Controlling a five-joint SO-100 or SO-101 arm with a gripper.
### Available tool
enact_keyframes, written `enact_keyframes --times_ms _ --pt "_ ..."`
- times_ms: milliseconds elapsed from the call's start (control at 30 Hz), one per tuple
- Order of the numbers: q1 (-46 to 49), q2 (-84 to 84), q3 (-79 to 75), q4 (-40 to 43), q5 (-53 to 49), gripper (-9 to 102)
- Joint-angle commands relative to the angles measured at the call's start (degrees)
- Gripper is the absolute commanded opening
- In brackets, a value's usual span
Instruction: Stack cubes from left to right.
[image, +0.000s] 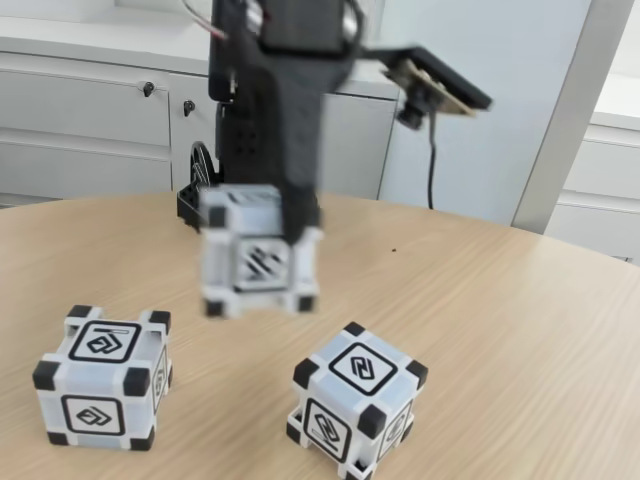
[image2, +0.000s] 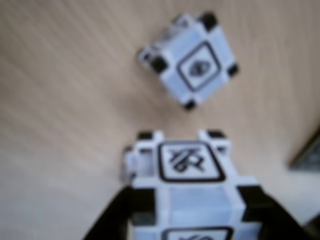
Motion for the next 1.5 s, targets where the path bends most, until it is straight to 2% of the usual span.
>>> enact_keyframes --times_ms 0,433,700,1033,1467 --pt "3.87 1.76 -5.01 1.93 -0.62 0" --pt "18.81 0.00 -4.39 0.97 -3.16 0" --pt "18.19 -8.09 -5.19 0.97 -4.75 0" --pt "17.93 -10.37 -5.45 0.88 -5.71 0" --pt "18.02 -14.06 -16.88 0.88 -4.83 0"
